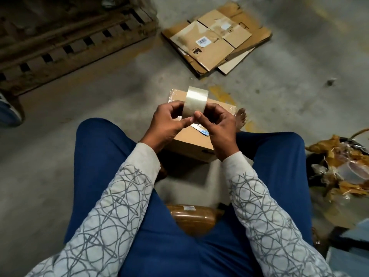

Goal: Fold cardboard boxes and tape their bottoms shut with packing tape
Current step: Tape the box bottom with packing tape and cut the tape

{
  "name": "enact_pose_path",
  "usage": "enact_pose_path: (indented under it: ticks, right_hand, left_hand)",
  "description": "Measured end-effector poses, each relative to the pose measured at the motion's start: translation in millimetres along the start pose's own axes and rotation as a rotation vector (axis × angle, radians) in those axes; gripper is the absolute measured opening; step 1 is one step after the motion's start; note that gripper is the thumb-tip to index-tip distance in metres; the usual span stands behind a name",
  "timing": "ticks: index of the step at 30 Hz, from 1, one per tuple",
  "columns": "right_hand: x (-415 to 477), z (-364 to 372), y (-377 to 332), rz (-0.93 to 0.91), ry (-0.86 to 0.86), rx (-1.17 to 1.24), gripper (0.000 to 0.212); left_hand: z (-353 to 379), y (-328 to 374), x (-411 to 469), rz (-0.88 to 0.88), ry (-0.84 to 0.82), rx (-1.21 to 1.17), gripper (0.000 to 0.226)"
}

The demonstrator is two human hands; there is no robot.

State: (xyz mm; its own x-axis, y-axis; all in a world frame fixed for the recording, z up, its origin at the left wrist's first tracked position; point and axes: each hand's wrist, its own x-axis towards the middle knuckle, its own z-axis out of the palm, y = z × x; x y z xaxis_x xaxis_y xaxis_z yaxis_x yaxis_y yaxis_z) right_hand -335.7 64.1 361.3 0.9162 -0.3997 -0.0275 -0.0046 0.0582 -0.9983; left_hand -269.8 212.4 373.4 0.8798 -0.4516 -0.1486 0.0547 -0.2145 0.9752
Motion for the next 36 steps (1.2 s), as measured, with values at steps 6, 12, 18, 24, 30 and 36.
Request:
enact_pose_path:
  ticks: [6,12,18,24,30,36]
  right_hand:
    - [1.6,-2.4,2.6,-0.205,0.101,-0.448,0.046]
    - [9.3,-14.3,1.9,-0.459,-0.03,-0.73,0.026]
    - [13.6,-18.9,7.3,-0.536,-0.078,-0.804,0.017]
    - [13.0,-13.3,2.3,-0.555,-0.063,-0.84,0.01]
    - [14.8,-17.1,4.2,-0.542,-0.01,-0.842,0.015]
    - [9.5,-15.6,1.7,-0.562,0.049,-0.81,0.013]
  left_hand:
    - [6.0,-6.8,1.0,0.045,0.09,0.132,0.037]
    - [9.2,-4.0,-0.7,0.076,0.087,0.226,0.035]
    - [9.6,-5.9,-3.7,0.084,0.079,0.38,0.031]
    - [8.4,-9.6,-3.9,0.063,0.107,0.384,0.035]
    - [13.1,-8.9,-6.0,0.071,0.099,0.396,0.036]
    - [15.7,-5.4,-4.9,0.086,0.126,0.39,0.041]
